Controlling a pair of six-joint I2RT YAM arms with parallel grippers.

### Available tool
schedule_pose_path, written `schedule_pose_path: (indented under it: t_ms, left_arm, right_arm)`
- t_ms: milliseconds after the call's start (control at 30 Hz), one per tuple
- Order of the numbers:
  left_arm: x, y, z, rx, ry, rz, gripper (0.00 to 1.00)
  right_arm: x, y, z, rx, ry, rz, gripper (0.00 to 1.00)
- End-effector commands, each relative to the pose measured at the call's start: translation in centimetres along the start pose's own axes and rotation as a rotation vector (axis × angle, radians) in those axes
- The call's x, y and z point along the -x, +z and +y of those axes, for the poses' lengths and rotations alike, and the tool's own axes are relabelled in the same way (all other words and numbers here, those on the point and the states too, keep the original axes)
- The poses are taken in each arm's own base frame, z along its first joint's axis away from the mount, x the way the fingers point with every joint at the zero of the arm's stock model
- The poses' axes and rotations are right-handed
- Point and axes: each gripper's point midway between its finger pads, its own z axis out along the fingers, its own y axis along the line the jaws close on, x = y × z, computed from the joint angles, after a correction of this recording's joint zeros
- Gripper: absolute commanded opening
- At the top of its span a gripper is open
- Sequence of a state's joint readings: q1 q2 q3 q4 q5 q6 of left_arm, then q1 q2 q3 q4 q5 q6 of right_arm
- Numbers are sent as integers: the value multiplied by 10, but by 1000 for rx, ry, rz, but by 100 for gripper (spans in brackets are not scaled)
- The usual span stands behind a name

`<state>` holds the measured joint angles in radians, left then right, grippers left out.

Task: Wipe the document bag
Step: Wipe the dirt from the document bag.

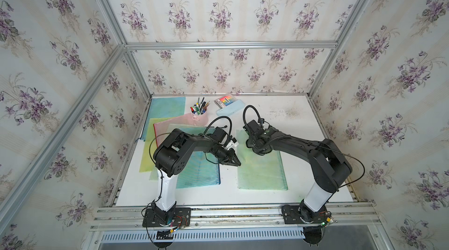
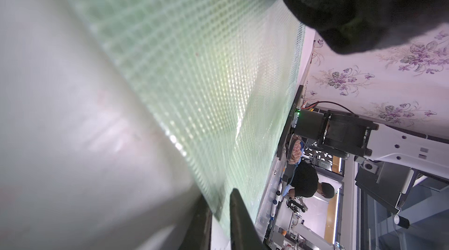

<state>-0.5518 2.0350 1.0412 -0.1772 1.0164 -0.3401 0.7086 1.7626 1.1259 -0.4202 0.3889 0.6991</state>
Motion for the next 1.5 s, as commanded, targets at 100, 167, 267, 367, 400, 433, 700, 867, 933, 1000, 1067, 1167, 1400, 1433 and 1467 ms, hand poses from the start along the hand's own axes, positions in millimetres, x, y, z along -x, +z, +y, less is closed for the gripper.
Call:
schedule_pose_path:
  t_ms: [100,167,267,367,400,433,700,867,933,1000,1067,1167,1400,1433,1467]
  left_arm:
    - [9,3,32,156,-80,-33,16]
    - [13,3,32,149,-89,-48,13]
    - [18,3,33,126,-114,-73,3]
    - [23,4,31,108,-125,-92,0]
    - [24,3,30,103,-124,-99,0]
    - [26,3,29,99,-124,-106,0]
    - [35,1,28,89,-142,-152,0]
    - [42,2,29,72,-167,-187,0]
    - [43,-1,28,65,-173,-203,0]
    - [45,-4,27,59,-177,-223,0]
    - [47,-9,25,54,-178,-244,0]
    - [47,-11,24,46,-176,-254,0]
    - [52,-6,27,19,-197,-257,0]
    - [53,-5,28,16,-199,-259,0]
    - [53,-5,27,14,-199,-262,0]
  right_arm:
    - [-2,18,56,71,-63,24,31]
    - [-7,27,54,52,-54,31,31]
    - [-9,33,46,17,-51,33,31]
    - [-1,36,26,-73,-76,7,32]
    - [4,38,17,-101,-84,0,32]
    - [11,40,5,-132,-88,-12,32]
    - [51,46,-92,-325,-10,-23,32]
    - [50,40,-24,-192,-75,-23,30]
    - [49,42,-17,-154,-83,-4,30]
    - [51,44,-35,-176,-78,-5,30]
    - [55,52,-75,-233,-42,21,30]
    - [58,50,-106,-296,-43,27,29]
    - [20,8,3,-18,-164,9,30]
    - [5,6,16,8,-174,30,30]
    - [-11,6,21,26,-179,57,30]
